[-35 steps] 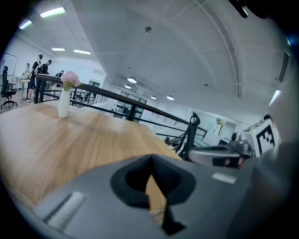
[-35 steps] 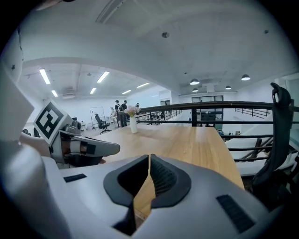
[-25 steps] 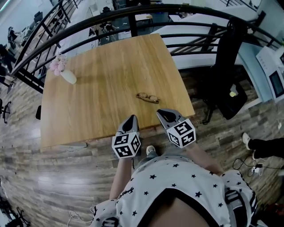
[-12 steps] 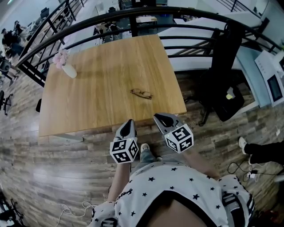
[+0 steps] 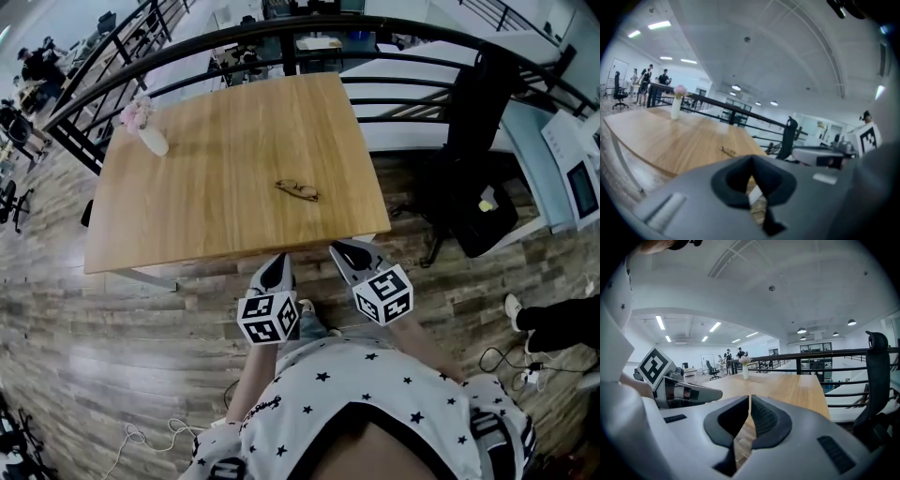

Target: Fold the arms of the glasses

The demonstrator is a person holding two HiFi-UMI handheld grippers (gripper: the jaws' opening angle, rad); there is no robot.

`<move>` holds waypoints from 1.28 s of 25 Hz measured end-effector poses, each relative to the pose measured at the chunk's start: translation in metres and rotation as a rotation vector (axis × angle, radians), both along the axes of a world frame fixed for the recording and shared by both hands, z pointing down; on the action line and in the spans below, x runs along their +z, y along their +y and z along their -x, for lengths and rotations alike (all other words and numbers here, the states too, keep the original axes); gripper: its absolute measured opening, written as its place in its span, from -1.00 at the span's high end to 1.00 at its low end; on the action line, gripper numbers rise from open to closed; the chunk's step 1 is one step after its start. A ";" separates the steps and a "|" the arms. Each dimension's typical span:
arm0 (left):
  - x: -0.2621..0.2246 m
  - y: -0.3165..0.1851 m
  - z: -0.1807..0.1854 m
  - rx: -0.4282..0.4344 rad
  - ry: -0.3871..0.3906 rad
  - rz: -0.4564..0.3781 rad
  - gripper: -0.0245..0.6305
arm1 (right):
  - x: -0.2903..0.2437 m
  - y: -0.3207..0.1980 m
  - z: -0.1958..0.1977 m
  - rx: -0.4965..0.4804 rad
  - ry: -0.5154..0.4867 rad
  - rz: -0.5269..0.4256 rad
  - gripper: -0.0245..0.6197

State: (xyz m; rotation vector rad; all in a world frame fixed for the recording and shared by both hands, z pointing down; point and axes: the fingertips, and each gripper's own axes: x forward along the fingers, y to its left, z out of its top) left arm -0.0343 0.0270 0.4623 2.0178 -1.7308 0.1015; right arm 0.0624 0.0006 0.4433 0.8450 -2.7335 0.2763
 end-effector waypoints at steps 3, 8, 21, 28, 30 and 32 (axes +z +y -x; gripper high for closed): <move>-0.002 0.001 -0.005 0.006 -0.004 -0.005 0.91 | -0.001 0.000 -0.006 0.014 -0.007 -0.003 0.85; -0.001 0.002 -0.007 0.003 -0.008 -0.008 0.91 | 0.000 0.000 -0.009 0.020 -0.009 -0.001 0.87; -0.005 0.002 -0.001 0.002 -0.014 -0.004 0.91 | -0.014 0.000 0.000 -0.001 -0.055 -0.025 0.88; -0.001 0.002 -0.002 0.017 -0.005 0.005 0.91 | -0.012 0.000 0.001 -0.004 -0.058 -0.019 0.88; -0.001 0.000 -0.001 0.022 -0.003 0.004 0.91 | -0.011 -0.002 0.001 -0.004 -0.060 -0.017 0.88; -0.001 -0.003 -0.001 0.026 -0.002 0.001 0.91 | -0.012 -0.005 0.001 -0.002 -0.061 -0.018 0.88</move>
